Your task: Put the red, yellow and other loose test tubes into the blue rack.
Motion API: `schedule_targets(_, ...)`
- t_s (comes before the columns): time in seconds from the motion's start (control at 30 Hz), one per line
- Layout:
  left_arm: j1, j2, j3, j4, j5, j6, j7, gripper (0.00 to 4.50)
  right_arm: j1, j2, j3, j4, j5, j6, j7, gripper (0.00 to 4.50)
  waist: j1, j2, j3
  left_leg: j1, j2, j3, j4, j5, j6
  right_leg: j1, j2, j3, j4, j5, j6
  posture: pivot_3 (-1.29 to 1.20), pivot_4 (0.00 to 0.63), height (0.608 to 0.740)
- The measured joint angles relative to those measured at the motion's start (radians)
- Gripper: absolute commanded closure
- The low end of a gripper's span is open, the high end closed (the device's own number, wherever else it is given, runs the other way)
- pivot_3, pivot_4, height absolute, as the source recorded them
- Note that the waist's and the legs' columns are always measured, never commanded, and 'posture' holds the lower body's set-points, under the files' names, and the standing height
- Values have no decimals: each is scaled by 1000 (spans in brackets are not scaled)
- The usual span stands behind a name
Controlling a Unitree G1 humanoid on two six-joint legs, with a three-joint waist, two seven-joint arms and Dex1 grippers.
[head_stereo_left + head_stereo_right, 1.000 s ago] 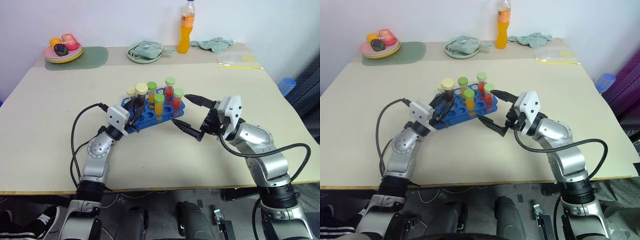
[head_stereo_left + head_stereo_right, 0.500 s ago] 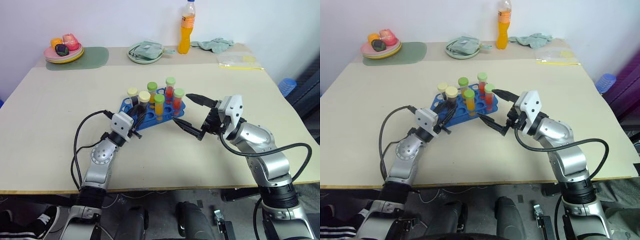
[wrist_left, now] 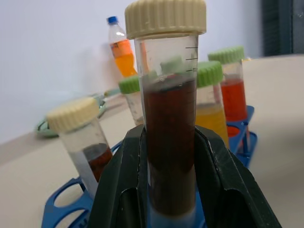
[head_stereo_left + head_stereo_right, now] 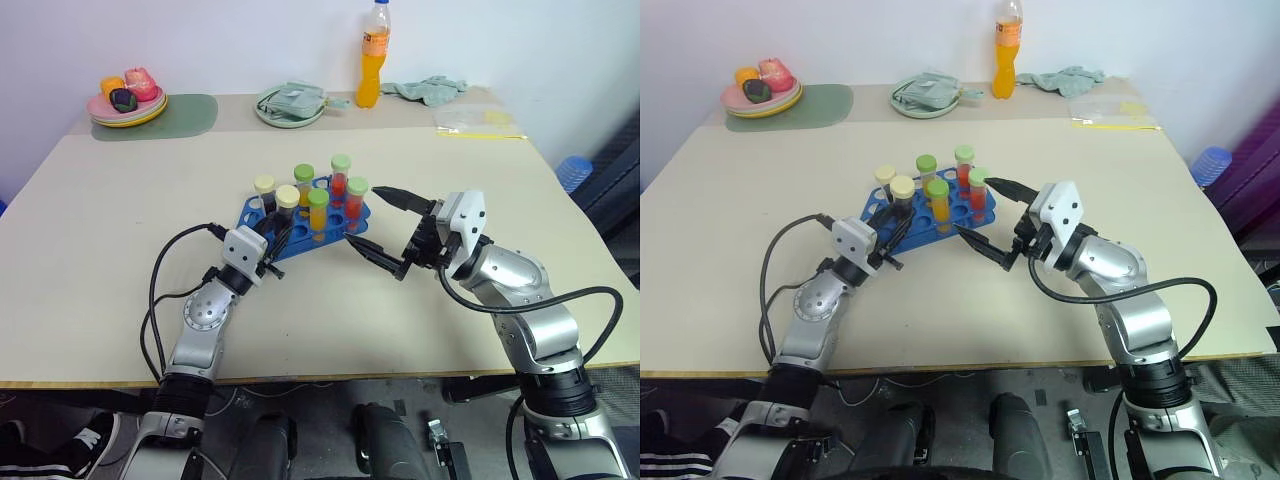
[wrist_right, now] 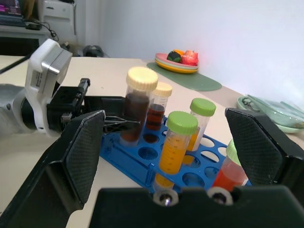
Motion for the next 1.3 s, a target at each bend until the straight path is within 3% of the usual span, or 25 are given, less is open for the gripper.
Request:
schedule_targets(0.2, 11, -2, 6, -4, -62, 62, -35, 3680, 6, 5, 0, 0, -1, -23, 0, 0, 0, 0, 0, 1, 0, 0, 0, 0, 0, 1, 0, 0, 0, 0, 0, 0, 150, 740)
schedule_targets(0.43, 30, 2, 57, -33, -208, 137, -94, 233, 9, 11, 1, 17, -10, -51, 0, 0, -1, 0, 0, 1, 0, 0, 0, 0, 0, 1, 0, 0, 0, 0, 0, 0, 150, 740)
schedule_targets(0.47, 32, 11, 57, -43, -213, 137, -107, 55, 9, 11, 1, 20, -10, -53, 0, 0, -1, 0, 0, 1, 0, 0, 0, 0, 0, 1, 0, 0, 0, 0, 0, 0, 150, 740)
schedule_targets(0.63, 97, 89, 55, -185, -281, 210, -200, 55, 19, 7, 1, 35, -11, -65, 12, 0, -2, 0, 0, 1, 1, 0, 0, 0, 0, 1, 0, 0, -1, 0, 0, 0, 150, 740)
schedule_targets(0.77, 204, 274, 103, -328, -364, 321, -312, 55, 67, -34, -16, 52, -8, -76, 45, 0, -6, 1, 0, 1, 2, 0, -1, 0, 1, 1, 0, 0, -1, 0, 0, 0, 150, 740)
schedule_targets(0.93, 340, 474, 242, -376, -451, 394, -468, 55, 155, -100, -83, 80, 4, -100, 108, 0, 0, 1, 0, 1, 1, 0, -1, -1, 1, 2, 0, 0, -2, -1, -1, 0, 150, 740)
schedule_targets(1.07, 357, 541, 346, -338, -495, 400, -544, 55, 205, -129, -95, 108, -1, -130, 139, 0, 0, 1, 0, 1, 1, 0, -1, -1, 1, 2, 0, 0, -2, -1, -1, 0, 150, 740)
schedule_targets(1.3, 367, 542, 329, -384, -468, 403, -564, 55, 201, -191, -171, 140, 13, -132, 171, 0, 0, 1, 0, 2, 2, 0, -1, -1, 1, 2, 0, 0, -2, -1, 0, 0, 150, 740)
